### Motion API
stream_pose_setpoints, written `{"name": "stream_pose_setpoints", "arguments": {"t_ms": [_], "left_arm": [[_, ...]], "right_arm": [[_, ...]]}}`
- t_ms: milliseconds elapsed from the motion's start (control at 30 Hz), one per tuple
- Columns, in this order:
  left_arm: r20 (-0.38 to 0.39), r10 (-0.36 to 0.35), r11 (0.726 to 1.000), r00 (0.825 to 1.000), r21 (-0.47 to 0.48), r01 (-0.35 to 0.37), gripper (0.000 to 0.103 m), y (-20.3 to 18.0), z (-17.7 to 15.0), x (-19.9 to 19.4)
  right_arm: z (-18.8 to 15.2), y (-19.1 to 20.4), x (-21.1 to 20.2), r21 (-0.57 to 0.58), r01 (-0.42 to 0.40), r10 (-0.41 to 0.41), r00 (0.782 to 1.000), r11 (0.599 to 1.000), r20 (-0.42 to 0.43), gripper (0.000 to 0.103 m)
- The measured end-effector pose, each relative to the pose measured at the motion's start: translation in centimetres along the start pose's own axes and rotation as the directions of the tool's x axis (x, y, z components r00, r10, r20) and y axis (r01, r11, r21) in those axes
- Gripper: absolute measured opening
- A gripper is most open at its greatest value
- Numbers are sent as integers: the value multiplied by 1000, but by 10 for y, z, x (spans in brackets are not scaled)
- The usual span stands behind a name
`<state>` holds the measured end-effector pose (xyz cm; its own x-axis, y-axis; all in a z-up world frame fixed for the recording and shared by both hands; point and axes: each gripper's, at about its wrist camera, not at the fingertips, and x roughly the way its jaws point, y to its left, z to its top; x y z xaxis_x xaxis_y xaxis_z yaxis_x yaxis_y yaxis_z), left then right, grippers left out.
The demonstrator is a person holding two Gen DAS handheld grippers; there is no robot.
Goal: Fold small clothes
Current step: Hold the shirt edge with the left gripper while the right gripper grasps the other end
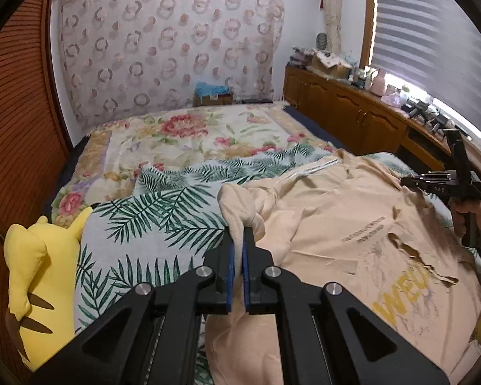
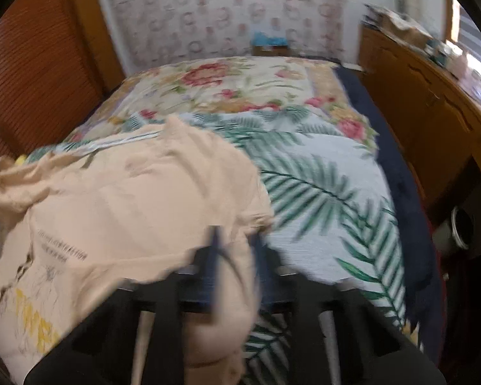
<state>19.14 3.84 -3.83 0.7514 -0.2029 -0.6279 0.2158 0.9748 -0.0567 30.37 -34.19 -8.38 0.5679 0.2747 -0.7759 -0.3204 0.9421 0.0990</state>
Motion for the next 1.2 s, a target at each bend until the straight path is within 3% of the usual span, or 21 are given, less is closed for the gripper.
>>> {"name": "stream_pose_setpoints", "arguments": {"t_ms": [67,233,433,533,767,833,933,1033,1200], "left_arm": [[37,-22,1000,999,1,22,2,-6,-3,-20],[139,-71,997,988,1,71,2,-21,-18,-76],[182,-101,995,978,6,102,2,-31,-49,-130],[174,-99,995,980,30,95,2,-35,-62,-139],[103,-68,998,992,12,67,2,-29,-79,-116],[96,-73,997,993,8,73,2,-30,-82,-113],[82,-71,997,994,16,70,2,-35,-86,-108],[72,-71,997,995,14,70,2,-38,-88,-103],[52,-71,997,996,12,71,2,-42,-92,-94]], "right_arm": [[-1,11,-21,-41,-21,23,997,999,72,5],[-15,38,-97,-134,-83,114,963,988,246,5],[-51,55,-173,-202,-108,172,926,973,336,1],[-75,59,-196,-227,-113,187,921,967,342,0],[-85,65,-162,-235,-54,113,963,970,245,0],[-85,65,-147,-215,-35,83,973,976,217,14],[-90,73,-124,-216,-72,109,980,974,167,27],[-96,88,-97,-226,-86,109,990,970,91,33],[-109,101,-76,-244,-77,88,996,967,34,36]]}}
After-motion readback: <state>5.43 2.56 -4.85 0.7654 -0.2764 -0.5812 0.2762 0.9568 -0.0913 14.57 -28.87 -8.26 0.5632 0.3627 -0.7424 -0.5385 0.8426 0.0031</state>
